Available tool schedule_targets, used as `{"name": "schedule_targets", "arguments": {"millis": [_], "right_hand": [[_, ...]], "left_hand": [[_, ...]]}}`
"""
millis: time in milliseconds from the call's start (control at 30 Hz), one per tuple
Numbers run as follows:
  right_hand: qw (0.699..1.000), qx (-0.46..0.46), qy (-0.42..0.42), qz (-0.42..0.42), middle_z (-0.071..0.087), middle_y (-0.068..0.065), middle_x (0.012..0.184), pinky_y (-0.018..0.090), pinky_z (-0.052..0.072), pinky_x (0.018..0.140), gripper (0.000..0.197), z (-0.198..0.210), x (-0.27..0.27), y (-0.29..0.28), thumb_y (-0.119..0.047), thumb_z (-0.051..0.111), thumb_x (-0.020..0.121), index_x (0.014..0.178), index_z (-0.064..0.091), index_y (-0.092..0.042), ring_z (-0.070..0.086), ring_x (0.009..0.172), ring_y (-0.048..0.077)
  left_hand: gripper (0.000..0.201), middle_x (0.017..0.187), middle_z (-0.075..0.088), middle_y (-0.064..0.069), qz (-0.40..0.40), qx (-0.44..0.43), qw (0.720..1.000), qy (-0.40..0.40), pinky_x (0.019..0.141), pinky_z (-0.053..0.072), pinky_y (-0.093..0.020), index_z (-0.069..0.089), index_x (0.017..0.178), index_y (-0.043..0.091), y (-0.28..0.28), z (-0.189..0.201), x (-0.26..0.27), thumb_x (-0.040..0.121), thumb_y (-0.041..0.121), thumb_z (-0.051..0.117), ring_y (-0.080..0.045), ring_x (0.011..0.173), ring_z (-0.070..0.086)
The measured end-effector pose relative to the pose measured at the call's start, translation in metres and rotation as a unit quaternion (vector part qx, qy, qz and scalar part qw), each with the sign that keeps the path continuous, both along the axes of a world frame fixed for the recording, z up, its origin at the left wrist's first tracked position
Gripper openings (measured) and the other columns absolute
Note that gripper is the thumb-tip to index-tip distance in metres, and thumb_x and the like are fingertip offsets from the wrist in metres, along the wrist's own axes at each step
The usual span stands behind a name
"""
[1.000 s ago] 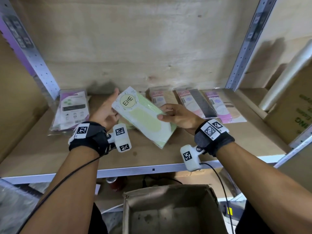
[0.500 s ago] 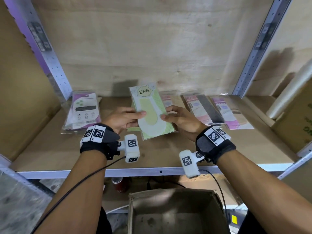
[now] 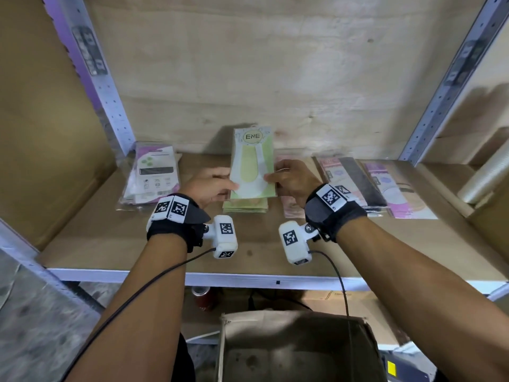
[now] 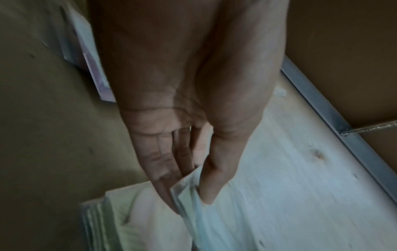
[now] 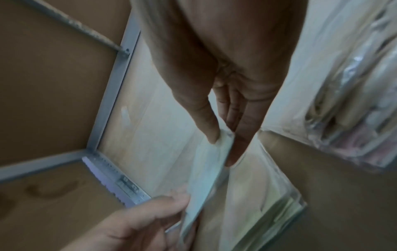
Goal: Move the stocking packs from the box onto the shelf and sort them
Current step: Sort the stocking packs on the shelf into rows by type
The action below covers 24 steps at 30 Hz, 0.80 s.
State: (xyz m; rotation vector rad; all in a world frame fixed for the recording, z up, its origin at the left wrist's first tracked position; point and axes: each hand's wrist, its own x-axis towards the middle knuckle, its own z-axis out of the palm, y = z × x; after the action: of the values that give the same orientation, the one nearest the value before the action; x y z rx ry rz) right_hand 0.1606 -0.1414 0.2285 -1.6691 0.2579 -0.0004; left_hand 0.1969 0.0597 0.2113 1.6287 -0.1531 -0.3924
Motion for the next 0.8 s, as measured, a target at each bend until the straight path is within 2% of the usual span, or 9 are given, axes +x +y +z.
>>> {"name": "schedule_targets", "arguments": {"millis": [67,100,200,333,400,500,633,700,800], "right_hand": [[0.995,-0.095,0.028,0.000,0.070,0.017,0.101,0.049,0.060,0.082,0.016,-0.002,0.014,0.000,-0.001,0.073,0.085,0.084,0.057,-0.005,0.069,0.098,0.035],[0.987,-0.153,0.039,-0.002,0.071,0.017,0.098,0.048,0.060,0.083,0.017,-0.003,0.020,0.000,-0.006,0.076,0.084,0.084,0.060,-0.005,0.071,0.094,0.032],[0.960,-0.273,0.055,-0.003,0.073,0.014,0.097,0.037,0.061,0.081,0.024,-0.004,0.034,0.001,-0.017,0.083,0.078,0.092,0.068,-0.005,0.071,0.087,0.025],[0.934,-0.347,0.085,0.012,0.069,0.012,0.113,0.035,0.058,0.086,0.045,-0.001,0.046,0.007,-0.022,0.084,0.076,0.112,0.067,-0.002,0.067,0.105,0.027],[0.917,-0.387,0.094,0.017,0.066,0.011,0.117,0.029,0.053,0.081,0.049,0.001,0.048,0.012,-0.027,0.084,0.077,0.115,0.065,-0.002,0.063,0.109,0.026],[0.904,-0.415,0.103,0.023,0.064,0.011,0.119,0.029,0.050,0.077,0.051,0.000,0.049,0.016,-0.028,0.084,0.077,0.114,0.062,-0.002,0.061,0.111,0.026],[0.898,-0.425,0.112,0.026,0.063,0.012,0.121,0.033,0.052,0.083,0.053,-0.004,0.051,0.019,-0.024,0.084,0.077,0.117,0.058,-0.002,0.061,0.112,0.028],[0.898,-0.425,0.109,0.024,0.063,0.013,0.123,0.033,0.051,0.082,0.054,-0.005,0.051,0.019,-0.022,0.084,0.077,0.118,0.056,-0.002,0.060,0.114,0.029],[0.897,-0.426,0.111,0.024,0.059,0.014,0.126,0.036,0.052,0.089,0.058,-0.009,0.053,0.019,-0.022,0.085,0.076,0.122,0.054,-0.003,0.057,0.117,0.030]], "left_hand": [[0.045,0.108,0.072,-0.010,0.005,0.017,1.000,-0.017,0.079,0.061,-0.023,0.063,0.130,0.002,0.001,-0.002,0.004,0.086,-0.009,0.067,-0.024,0.098,0.071],[0.045,0.109,0.071,-0.012,0.009,0.031,0.999,-0.028,0.078,0.061,-0.024,0.063,0.129,0.000,0.001,-0.003,0.006,0.086,-0.010,0.067,-0.024,0.097,0.070],[0.042,0.114,0.072,-0.018,0.024,0.103,0.993,-0.053,0.084,0.060,-0.031,0.066,0.124,0.000,0.001,-0.009,0.015,0.083,-0.006,0.073,-0.027,0.100,0.071],[0.037,0.098,0.075,-0.020,0.065,0.175,0.980,-0.066,0.089,0.060,-0.047,0.071,0.110,-0.001,-0.001,-0.013,0.021,0.075,-0.002,0.082,-0.033,0.086,0.074],[0.037,0.091,0.075,-0.022,0.073,0.185,0.978,-0.060,0.088,0.060,-0.049,0.070,0.107,-0.002,-0.002,-0.014,0.022,0.072,-0.003,0.084,-0.036,0.084,0.074],[0.032,0.087,0.076,-0.020,0.072,0.200,0.976,-0.056,0.086,0.061,-0.050,0.073,0.100,0.001,-0.002,-0.017,0.022,0.070,-0.002,0.085,-0.034,0.080,0.075],[0.023,0.083,0.076,-0.015,0.074,0.216,0.972,-0.059,0.082,0.062,-0.048,0.074,0.087,0.008,-0.001,-0.019,0.021,0.070,0.000,0.086,-0.030,0.076,0.075],[0.021,0.083,0.076,-0.016,0.072,0.218,0.971,-0.063,0.083,0.062,-0.048,0.073,0.083,0.011,-0.001,-0.019,0.020,0.070,0.000,0.086,-0.031,0.079,0.075],[0.022,0.081,0.076,-0.014,0.075,0.226,0.969,-0.067,0.084,0.061,-0.048,0.071,0.075,0.015,-0.001,-0.019,0.018,0.070,0.001,0.086,-0.032,0.079,0.075]]}}
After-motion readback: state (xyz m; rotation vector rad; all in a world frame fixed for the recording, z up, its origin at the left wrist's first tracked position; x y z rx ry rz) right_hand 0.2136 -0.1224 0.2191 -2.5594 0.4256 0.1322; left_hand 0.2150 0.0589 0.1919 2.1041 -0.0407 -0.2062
